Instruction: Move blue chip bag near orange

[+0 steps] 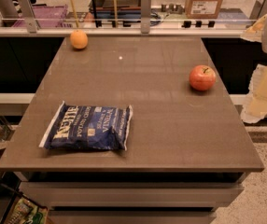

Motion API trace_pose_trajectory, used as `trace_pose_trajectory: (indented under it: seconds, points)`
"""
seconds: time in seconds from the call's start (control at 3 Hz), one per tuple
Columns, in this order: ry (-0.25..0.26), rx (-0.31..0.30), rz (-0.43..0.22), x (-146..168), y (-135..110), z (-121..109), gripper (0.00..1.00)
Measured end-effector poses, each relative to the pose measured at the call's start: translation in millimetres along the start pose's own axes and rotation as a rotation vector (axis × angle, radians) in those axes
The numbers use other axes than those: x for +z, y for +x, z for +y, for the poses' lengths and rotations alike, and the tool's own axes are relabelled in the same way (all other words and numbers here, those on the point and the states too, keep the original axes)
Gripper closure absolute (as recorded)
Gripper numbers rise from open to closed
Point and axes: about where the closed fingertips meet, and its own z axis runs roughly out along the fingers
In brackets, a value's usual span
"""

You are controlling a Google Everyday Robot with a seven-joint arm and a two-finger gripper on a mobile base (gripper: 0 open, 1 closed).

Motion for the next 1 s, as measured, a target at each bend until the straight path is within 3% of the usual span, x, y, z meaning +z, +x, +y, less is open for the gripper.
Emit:
trace_pose_trajectory:
  seconds: [0.67, 1.0]
  points:
    - [0.008, 0.004, -0.015, -2.0, -1.0, 0.3, 0.00]
    - [0.007, 0.020, -0.070, -0.2, -6.1, 4.2, 0.00]
